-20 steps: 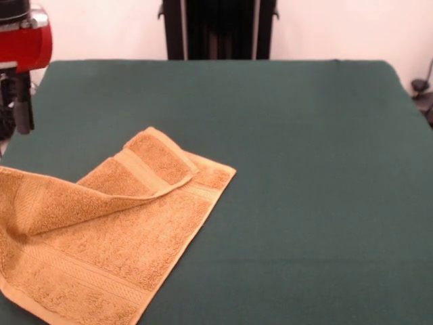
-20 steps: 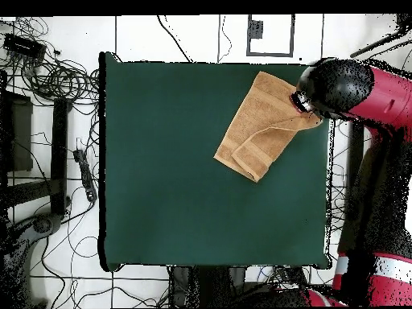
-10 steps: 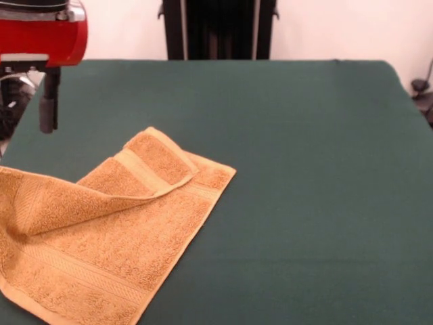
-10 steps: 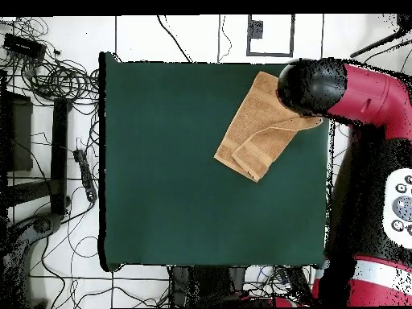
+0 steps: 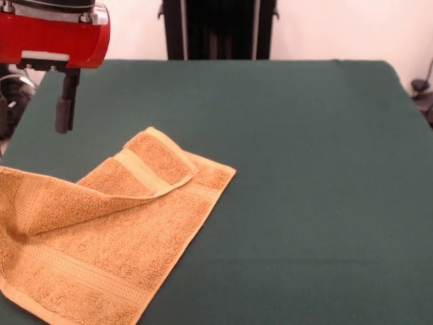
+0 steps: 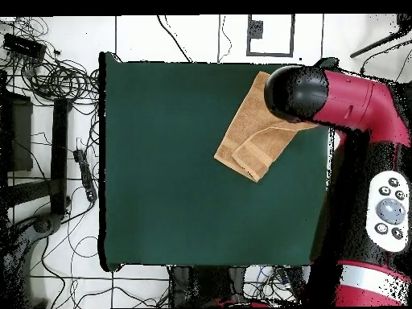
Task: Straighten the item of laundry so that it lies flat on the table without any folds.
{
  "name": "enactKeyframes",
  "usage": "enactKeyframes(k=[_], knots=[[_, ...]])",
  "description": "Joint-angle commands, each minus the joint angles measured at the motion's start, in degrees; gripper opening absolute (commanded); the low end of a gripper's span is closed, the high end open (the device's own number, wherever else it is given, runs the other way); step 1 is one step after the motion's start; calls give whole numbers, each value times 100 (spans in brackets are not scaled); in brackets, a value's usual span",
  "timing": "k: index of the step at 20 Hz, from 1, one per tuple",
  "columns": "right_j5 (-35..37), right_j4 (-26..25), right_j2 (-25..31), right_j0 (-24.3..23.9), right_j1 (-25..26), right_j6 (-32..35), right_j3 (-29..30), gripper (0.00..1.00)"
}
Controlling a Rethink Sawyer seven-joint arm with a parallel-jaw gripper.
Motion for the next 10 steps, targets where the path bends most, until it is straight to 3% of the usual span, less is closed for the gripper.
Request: enactKeyframes(k=[1, 10], knots=[[-343, 279, 107, 137, 132, 1691, 1095, 100], [-534, 487, 287, 75, 162, 1676, 1337, 100]])
